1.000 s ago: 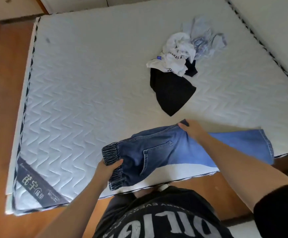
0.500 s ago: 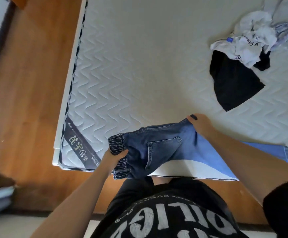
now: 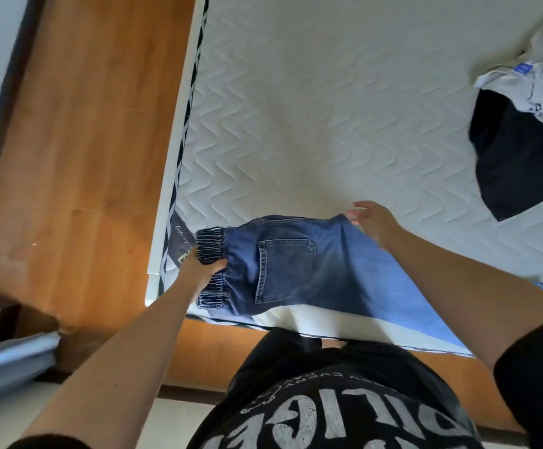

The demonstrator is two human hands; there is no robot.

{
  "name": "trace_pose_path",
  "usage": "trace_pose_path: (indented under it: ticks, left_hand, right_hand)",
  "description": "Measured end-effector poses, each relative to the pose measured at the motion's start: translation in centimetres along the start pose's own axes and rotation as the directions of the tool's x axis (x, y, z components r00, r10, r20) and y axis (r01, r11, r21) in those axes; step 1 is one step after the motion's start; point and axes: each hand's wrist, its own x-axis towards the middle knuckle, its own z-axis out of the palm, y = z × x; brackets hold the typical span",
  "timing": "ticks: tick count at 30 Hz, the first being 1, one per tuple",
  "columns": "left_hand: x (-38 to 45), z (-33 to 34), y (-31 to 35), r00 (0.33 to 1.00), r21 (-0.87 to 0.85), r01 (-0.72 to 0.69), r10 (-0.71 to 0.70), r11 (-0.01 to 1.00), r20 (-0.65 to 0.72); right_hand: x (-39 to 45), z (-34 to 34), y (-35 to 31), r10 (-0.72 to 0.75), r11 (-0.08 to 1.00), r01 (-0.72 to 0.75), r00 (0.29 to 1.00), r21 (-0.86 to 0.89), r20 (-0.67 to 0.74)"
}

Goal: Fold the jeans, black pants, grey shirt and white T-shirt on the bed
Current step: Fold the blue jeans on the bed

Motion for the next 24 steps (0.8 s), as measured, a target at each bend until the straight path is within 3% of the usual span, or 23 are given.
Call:
trace_pose_path:
  ticks: [4,8,12,19,24]
  left_hand:
    - [1.3,0.3,-0.1,0.992,0.138,-0.049,0.065,0.989,-0.111]
    - [1.6,0.5,-0.6,0.967,0.145,-0.021,0.057,0.989,-0.249]
    - [1.5,0.6,-0.9,0.965,0.184,-0.019,0.066,0.983,-0.255]
    - [-0.5,4.5,0.2,0.981,0.412,-0.191,0.186,0.891,0.053]
    - [-2.6,10.4,2.0,0.898,0.509,-0.436,0.322,0.742,0.300]
  right_hand:
    - [-0.1,0.8,-0.3,0.054,0.993,-0.057,0.998,0.104,0.036]
    - [-0.7,1.7,1.1,0.051,0.998,-0.047,0.993,-0.044,0.107]
    - [-2.1,2.8,3.0,0.010,0.981,0.016,0.991,-0.194,0.130]
    - [-5.1,2.8,7.4,0.009,0.943,0.012,0.998,-0.333,0.061]
    - [-7.5,-0.8,11.0,0.000,0.962,-0.006,1.000,-0.272,-0.024]
